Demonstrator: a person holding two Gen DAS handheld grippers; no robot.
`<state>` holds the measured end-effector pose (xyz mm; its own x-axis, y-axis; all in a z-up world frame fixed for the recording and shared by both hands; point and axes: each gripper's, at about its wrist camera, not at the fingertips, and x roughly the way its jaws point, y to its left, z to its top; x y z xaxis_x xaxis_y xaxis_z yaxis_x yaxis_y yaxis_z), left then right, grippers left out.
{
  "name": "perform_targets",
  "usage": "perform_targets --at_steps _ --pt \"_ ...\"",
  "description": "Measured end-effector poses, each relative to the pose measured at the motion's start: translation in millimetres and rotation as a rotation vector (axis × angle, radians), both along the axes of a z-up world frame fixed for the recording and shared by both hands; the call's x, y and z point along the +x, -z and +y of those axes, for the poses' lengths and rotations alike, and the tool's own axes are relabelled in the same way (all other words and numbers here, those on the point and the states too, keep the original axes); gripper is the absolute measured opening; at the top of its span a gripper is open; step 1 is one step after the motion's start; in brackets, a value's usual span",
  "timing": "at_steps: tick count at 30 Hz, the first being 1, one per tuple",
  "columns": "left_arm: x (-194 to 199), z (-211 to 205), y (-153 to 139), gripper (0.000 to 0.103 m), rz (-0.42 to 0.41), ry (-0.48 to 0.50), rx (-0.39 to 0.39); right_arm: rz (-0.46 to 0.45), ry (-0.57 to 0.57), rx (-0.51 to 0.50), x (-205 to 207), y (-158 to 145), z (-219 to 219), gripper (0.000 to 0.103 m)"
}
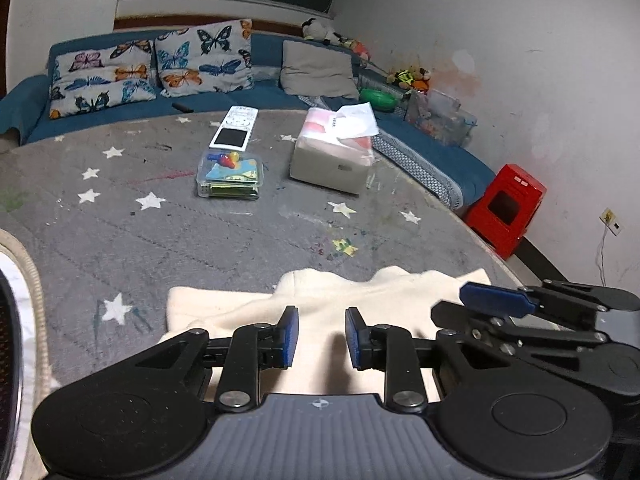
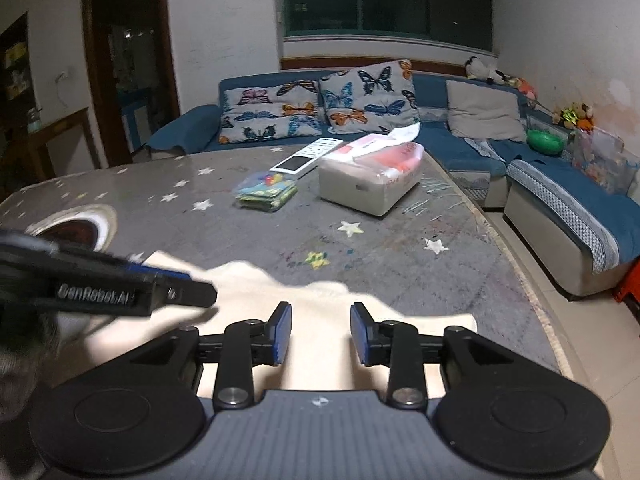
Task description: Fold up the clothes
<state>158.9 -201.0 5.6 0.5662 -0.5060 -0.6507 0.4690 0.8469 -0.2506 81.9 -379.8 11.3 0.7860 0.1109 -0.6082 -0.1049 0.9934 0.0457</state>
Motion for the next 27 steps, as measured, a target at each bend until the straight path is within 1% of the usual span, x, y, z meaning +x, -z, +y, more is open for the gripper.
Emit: perform_targets --at_steps 1,2,8,11,14,18,21,23,24,27 --pt "-5.4 1.4 -1.6 0.028 -0.005 0.008 -0.002 -0.002 -0.005 0.0 -6.9 -1.5 0.6 0.037" --pt "-11.0 2.5 -3.0 0.028 -0.008 0.017 -0.003 -0.004 -0.009 0.001 -13.7 -2.9 1.1 0.038" --pt "-50.0 3.1 -4.7 0.028 -0.057 0.083 0.026 -0.01 -0.012 -0.018 -55.7 -6.1 5.0 0.04" --pt "-66.8 2.8 -2.7 0.028 -0.079 0.107 0.045 -0.015 0.003 -0.035 -71.9 -4.5 5.2 0.041" --pt "-76.0 3.2 1.1 0.028 -0.074 0.109 0.05 -0.007 0.021 -0.017 -81.0 1.7 1.9 0.041" --pt "-82.2 1.2 9.3 0.028 -0.076 0.105 0.076 0.01 0.039 -0.027 -86.1 15.5 -1.0 0.042" --pt "-86.6 1.6 9.4 0.032 -0.086 0.101 0.086 0.007 0.04 -0.033 -88.1 16.5 -0.4 0.044" --pt "-89.5 3.7 6.8 0.042 -0.087 0.097 0.082 -0.001 0.038 -0.038 -89.6 12.1 1.7 0.047" --pt "-90.9 5.4 5.5 0.045 -0.088 0.094 0.08 -0.007 0.035 -0.041 -90.5 9.6 3.1 0.047" --pt "-93.9 10.8 4.4 0.048 -0.082 0.085 0.075 -0.016 0.021 -0.034 -89.5 7.6 11.2 0.053"
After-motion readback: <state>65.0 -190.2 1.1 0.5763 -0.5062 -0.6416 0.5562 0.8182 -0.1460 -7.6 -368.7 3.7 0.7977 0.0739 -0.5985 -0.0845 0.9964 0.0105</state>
